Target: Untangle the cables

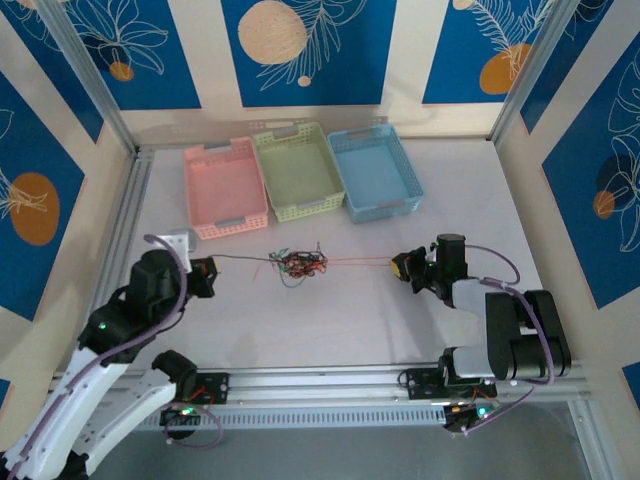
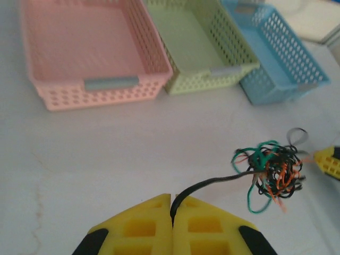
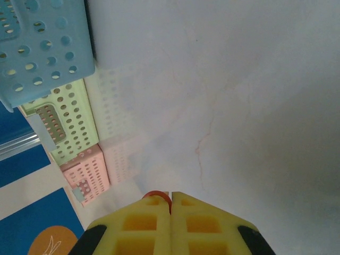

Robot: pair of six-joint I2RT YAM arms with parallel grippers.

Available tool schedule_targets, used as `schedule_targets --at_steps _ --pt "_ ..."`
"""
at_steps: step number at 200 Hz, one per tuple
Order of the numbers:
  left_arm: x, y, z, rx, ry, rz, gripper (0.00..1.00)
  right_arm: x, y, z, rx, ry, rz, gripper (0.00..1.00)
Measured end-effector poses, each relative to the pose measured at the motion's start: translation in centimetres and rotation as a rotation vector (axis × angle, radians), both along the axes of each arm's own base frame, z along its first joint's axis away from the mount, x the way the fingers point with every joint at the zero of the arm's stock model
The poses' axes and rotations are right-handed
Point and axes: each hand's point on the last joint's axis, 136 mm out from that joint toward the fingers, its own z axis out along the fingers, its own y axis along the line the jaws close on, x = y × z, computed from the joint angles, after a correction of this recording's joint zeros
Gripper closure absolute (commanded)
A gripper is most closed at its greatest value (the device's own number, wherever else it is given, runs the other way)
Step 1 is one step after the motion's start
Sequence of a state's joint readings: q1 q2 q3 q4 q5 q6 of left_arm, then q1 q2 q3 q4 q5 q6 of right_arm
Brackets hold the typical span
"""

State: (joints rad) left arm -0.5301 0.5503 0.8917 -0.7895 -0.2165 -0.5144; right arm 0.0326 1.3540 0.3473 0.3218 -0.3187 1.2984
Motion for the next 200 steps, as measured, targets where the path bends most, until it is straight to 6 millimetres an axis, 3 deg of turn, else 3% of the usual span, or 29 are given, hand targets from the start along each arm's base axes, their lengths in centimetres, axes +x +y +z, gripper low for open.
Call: schedule_targets --at_steps 22,72,119,173,200 --pt "-0.7 1.5 2.6 0.041 -0.046 0.031 1.00 0.1 0.1 0.2 0.008 -0.009 0.002 1.00" --pt "-2.2 4.5 4.7 0.181 -0.067 0.083 1.00 0.1 0.6 1.2 0.038 -0.038 0.020 1.00" --pt "-4.0 6.8 8.6 0.246 -0.142 0.108 1.00 0.0 1.5 2.7 0.060 -0.083 0.058 1.00" --pt "-4.6 7.1 9.0 0.280 -0.149 0.088 1.00 -0.2 1.8 2.9 0.070 -0.085 0.071 1.00" --pt "-4.3 5.4 8.7 0.239 -0.144 0.017 1.00 0.0 1.4 2.5 0.048 -0.076 0.049 1.00"
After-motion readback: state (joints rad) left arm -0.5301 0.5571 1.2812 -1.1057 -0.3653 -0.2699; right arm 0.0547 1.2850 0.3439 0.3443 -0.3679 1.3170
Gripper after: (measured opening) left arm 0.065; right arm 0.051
